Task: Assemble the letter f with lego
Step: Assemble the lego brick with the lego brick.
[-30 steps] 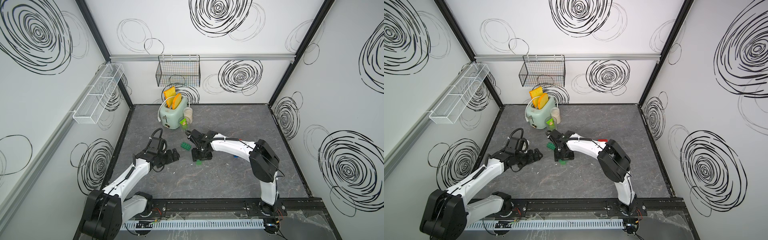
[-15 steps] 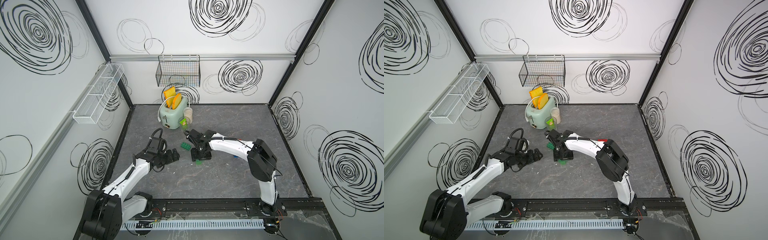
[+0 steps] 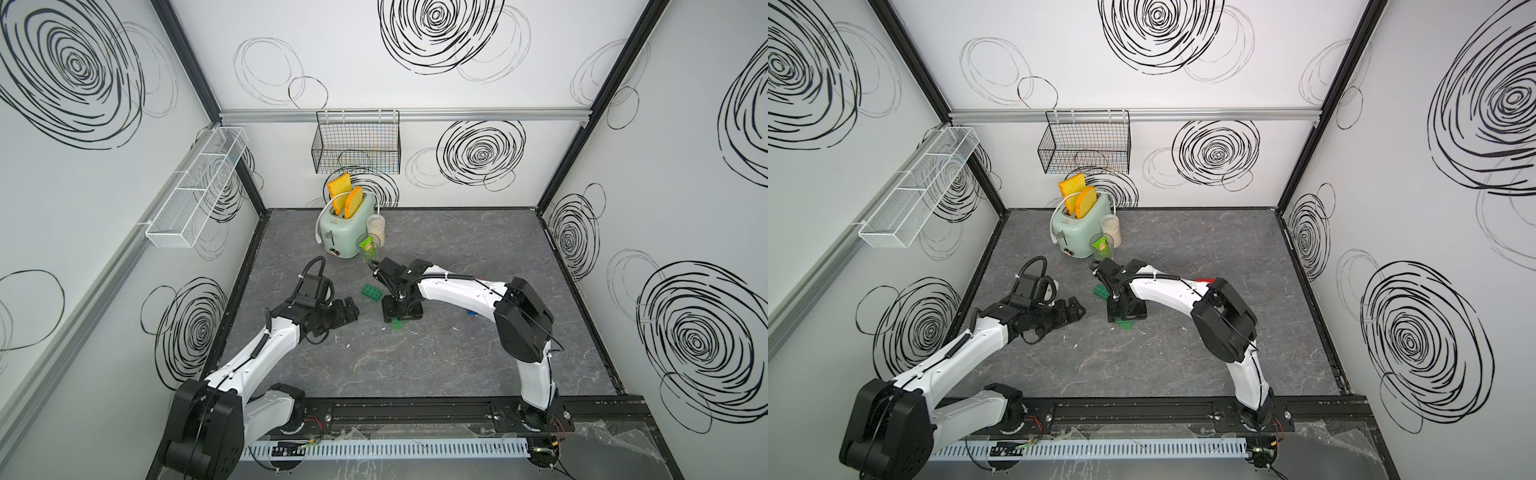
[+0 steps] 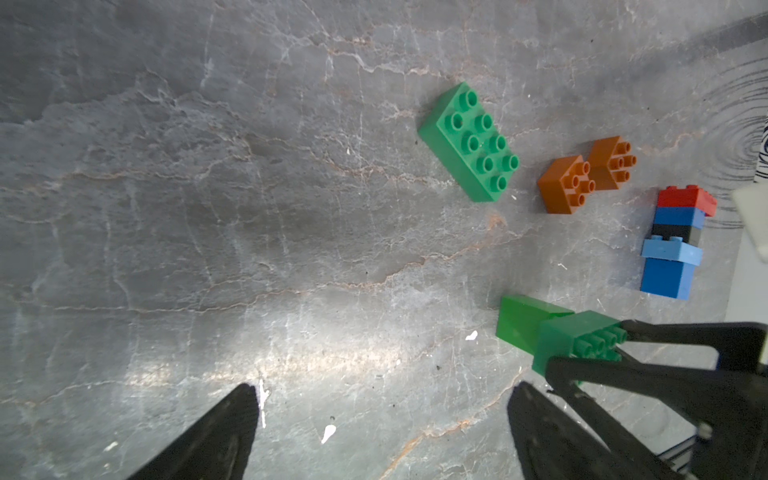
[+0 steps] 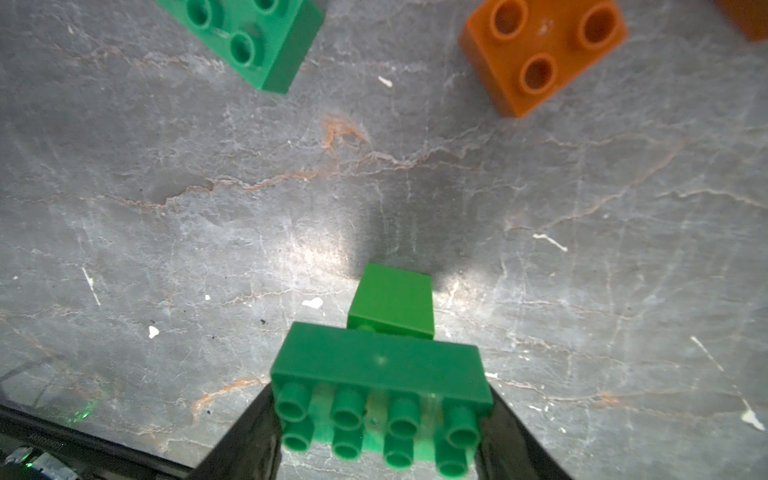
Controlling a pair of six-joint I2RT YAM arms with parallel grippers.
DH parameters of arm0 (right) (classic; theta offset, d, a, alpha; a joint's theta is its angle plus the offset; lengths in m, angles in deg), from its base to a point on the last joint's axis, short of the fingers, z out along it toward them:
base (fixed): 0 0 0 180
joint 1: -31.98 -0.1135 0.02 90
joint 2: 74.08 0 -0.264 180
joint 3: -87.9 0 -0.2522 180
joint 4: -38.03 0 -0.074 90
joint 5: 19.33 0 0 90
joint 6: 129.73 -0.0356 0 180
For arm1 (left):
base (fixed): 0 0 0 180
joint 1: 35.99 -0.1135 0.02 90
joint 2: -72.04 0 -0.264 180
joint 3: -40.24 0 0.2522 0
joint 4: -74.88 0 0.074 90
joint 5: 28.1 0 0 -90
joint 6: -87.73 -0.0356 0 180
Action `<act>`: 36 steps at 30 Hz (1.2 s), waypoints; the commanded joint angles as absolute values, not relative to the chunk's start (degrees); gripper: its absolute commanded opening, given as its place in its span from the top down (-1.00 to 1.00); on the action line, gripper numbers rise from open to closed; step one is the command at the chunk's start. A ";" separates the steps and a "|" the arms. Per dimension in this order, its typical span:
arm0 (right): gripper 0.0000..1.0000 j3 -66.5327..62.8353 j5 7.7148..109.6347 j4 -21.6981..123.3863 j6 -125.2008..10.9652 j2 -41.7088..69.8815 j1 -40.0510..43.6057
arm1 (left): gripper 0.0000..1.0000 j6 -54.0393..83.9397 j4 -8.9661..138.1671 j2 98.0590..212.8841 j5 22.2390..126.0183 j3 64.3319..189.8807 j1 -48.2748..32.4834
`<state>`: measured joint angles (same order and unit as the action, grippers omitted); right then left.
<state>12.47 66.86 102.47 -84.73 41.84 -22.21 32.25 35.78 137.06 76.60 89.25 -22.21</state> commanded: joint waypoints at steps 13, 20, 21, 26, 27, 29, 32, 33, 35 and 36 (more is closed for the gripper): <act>-0.11 11.74 67.11 112.42 -87.52 51.17 -22.68 | -0.96 32.70 37.39 136.20 75.45 88.89 -21.78; -0.11 15.25 65.23 114.51 -87.55 52.95 -22.43 | -0.96 32.71 37.30 136.19 75.39 88.89 -21.44; -0.10 15.62 64.86 114.65 -87.55 53.22 -22.43 | -0.96 32.71 37.30 136.17 75.35 88.97 -21.41; -0.08 15.36 64.40 114.62 -87.68 54.33 -22.83 | -0.96 32.71 37.30 136.07 75.39 88.94 -21.15; -0.08 14.67 64.10 114.15 -87.74 54.39 -22.82 | -0.96 32.71 37.30 136.00 75.33 88.89 -21.11; -0.07 13.10 63.38 113.15 -87.98 54.01 -22.68 | -0.96 32.71 37.30 136.03 75.29 88.99 -21.02; -0.05 11.51 63.55 112.60 -87.91 52.95 -22.36 | -0.96 32.71 37.22 136.05 75.18 88.98 -20.87; -0.05 11.25 63.38 112.49 -87.69 52.63 -22.11 | -0.96 32.71 37.23 136.14 75.24 89.03 -20.83; -0.05 9.96 62.34 111.62 -87.37 51.88 -21.45 | -0.96 32.70 37.25 136.24 75.22 88.99 -20.86; -0.05 9.65 62.81 111.59 -87.25 51.55 -21.29 | -0.96 32.71 37.22 136.22 75.23 88.98 -20.87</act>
